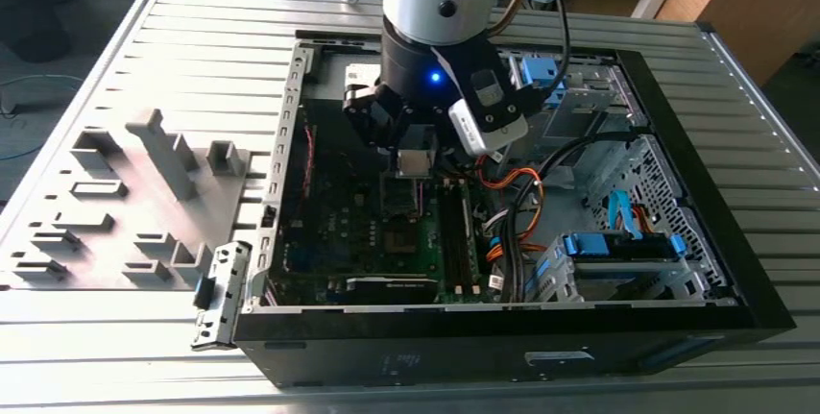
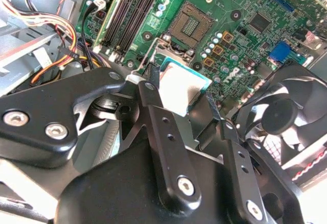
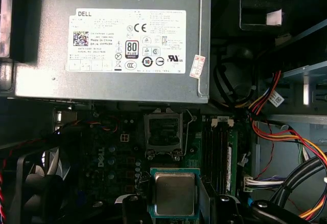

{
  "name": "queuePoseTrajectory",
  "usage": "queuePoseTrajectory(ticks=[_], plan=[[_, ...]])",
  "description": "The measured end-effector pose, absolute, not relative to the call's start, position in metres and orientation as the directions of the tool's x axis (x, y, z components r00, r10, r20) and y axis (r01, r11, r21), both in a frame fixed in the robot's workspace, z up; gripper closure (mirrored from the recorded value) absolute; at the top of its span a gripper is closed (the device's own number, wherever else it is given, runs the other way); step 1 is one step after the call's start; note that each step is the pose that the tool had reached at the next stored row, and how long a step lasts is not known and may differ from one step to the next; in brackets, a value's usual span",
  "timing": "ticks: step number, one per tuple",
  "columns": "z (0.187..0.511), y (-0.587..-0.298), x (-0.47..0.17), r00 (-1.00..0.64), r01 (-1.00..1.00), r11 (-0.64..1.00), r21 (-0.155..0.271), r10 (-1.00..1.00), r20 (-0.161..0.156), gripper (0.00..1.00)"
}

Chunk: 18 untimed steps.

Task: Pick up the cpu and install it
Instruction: 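Place the cpu into insertion slot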

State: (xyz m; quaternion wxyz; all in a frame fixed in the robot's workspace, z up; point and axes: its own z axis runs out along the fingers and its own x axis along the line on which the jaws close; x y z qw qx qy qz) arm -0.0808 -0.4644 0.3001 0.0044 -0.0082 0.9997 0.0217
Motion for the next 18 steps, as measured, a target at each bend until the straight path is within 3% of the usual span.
queuePoseTrajectory(ticks=[18], plan=[[0.2918, -0.4645, -0.0834, -1.0, -0.017, 0.999, 0.035, -0.016, -0.014, 0.53]])
